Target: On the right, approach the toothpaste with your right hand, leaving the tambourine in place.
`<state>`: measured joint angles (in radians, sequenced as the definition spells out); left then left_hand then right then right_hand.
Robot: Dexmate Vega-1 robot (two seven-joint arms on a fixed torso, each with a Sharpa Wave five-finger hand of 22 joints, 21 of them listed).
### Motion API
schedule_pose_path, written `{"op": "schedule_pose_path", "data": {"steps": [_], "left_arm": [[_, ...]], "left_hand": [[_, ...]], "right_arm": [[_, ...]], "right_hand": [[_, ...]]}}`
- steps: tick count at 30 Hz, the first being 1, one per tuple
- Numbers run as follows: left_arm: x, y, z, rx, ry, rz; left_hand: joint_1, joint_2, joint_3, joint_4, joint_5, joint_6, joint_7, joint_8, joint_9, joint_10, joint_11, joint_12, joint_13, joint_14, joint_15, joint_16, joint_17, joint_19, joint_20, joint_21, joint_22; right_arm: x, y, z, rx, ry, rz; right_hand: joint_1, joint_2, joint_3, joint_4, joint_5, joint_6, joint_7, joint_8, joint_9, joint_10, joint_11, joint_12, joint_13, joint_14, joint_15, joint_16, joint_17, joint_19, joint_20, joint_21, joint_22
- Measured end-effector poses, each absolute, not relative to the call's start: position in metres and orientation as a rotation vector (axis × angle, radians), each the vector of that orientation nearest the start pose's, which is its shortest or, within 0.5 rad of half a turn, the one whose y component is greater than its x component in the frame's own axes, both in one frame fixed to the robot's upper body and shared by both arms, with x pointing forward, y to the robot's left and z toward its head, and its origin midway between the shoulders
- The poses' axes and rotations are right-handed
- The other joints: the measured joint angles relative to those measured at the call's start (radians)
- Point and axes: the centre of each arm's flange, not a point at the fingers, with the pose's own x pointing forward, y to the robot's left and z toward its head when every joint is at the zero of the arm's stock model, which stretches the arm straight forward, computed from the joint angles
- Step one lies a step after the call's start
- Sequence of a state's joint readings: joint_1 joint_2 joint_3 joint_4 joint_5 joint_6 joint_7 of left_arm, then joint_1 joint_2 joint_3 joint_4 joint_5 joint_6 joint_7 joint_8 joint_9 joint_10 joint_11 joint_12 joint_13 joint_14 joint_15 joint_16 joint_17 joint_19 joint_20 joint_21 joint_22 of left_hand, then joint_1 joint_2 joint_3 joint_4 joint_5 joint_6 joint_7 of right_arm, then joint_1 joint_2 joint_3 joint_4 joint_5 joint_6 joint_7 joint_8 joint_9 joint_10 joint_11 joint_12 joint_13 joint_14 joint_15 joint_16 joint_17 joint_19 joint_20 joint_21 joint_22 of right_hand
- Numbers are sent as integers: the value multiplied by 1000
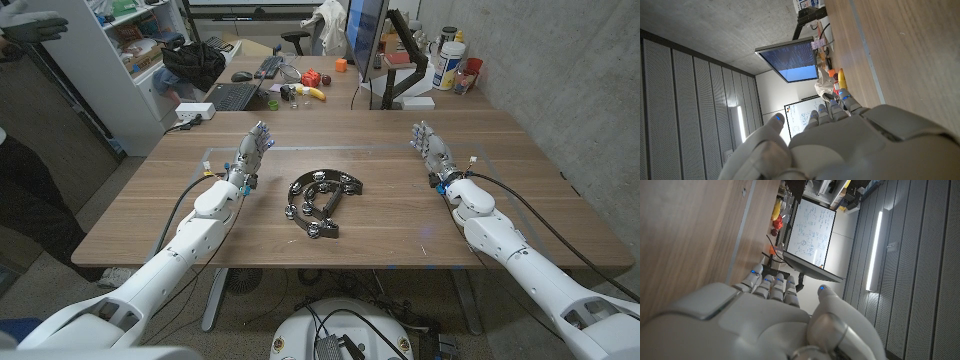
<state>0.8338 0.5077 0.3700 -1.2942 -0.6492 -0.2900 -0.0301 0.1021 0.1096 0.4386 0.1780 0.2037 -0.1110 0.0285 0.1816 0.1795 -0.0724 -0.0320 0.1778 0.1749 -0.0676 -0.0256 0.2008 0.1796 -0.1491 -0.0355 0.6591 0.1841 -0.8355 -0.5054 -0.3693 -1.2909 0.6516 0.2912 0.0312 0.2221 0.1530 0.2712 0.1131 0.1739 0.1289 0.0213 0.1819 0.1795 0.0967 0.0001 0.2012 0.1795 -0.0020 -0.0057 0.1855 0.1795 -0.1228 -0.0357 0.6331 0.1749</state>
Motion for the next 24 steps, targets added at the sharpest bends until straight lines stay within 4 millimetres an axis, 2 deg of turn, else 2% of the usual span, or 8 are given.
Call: {"op": "schedule_pose_path", "data": {"steps": [14,24], "left_arm": [[656,291,-25,-45,-596,-199],[657,292,-25,-46,-597,-196]], "left_hand": [[0,0,0,0,0,-5,5,0,0,-2,-2,0,0,-10,-1,0,0,0,0,0,0],[0,0,0,0,0,-11,0,0,0,-6,2,0,0,-10,-1,0,0,0,0,0,0]], "right_arm": [[657,-292,-26,49,-595,202],[657,-291,-23,30,-599,201]], "right_hand": [[0,0,0,0,0,0,0,0,0,0,0,0,0,0,0,0,-3,0,0,0,0],[0,0,0,0,0,0,0,0,0,0,0,0,0,0,0,0,-3,0,0,0,0]]}}
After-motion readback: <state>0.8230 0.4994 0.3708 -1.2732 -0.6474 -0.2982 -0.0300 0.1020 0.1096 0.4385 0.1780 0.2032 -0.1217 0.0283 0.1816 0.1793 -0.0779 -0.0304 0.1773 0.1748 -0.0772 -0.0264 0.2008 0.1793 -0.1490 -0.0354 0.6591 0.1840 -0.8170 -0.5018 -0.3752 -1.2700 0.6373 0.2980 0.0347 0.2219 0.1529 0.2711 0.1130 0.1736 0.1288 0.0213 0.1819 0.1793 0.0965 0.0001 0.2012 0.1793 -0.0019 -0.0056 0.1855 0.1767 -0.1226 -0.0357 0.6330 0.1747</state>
